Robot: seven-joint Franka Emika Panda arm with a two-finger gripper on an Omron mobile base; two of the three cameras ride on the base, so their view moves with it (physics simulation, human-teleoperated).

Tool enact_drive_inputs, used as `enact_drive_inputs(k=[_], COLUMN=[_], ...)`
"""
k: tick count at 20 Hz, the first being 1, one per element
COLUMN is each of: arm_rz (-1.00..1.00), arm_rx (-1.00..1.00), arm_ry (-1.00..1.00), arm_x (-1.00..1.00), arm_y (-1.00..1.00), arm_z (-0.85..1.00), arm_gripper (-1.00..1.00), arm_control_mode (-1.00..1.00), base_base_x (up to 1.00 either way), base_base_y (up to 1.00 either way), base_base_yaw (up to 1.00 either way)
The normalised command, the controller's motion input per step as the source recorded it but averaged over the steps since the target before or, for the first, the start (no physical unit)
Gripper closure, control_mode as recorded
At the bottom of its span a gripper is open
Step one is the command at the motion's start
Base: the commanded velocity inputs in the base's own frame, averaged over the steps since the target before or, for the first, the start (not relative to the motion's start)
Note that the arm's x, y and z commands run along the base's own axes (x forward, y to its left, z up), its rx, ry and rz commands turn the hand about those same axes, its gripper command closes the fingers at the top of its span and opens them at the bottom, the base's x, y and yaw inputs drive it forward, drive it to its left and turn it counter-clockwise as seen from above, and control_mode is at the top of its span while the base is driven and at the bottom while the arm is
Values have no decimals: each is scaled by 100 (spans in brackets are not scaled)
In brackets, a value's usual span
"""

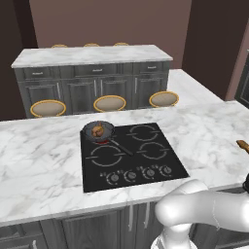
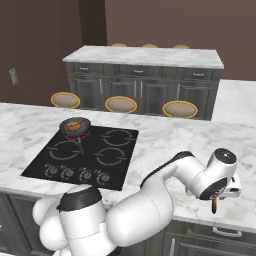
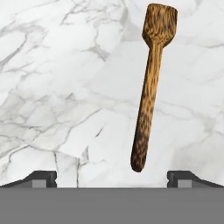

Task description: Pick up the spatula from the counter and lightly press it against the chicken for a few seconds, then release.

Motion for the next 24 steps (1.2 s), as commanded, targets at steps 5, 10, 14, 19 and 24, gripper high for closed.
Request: enact_drive_inputs(k=[5, 10, 14, 19, 24], arm_rz=[0, 0, 0, 0, 0], arm_rx=[0, 0, 0, 0, 0], arm_ry=[1, 2, 2, 2, 3], arm_x=[8, 7, 7, 9, 15], arm_y=[-6, -1, -2, -5, -4], arm_z=[-17, -18, -18, -18, -19], arm_gripper=[-100, -100, -100, -100, -100], arm_control_mode=[-100, -100, -100, -100, -100], base_base_x=[0, 0, 0, 0, 0], base_base_y=[0, 0, 0, 0, 0], base_base_yaw=[0, 0, 0, 0, 0])
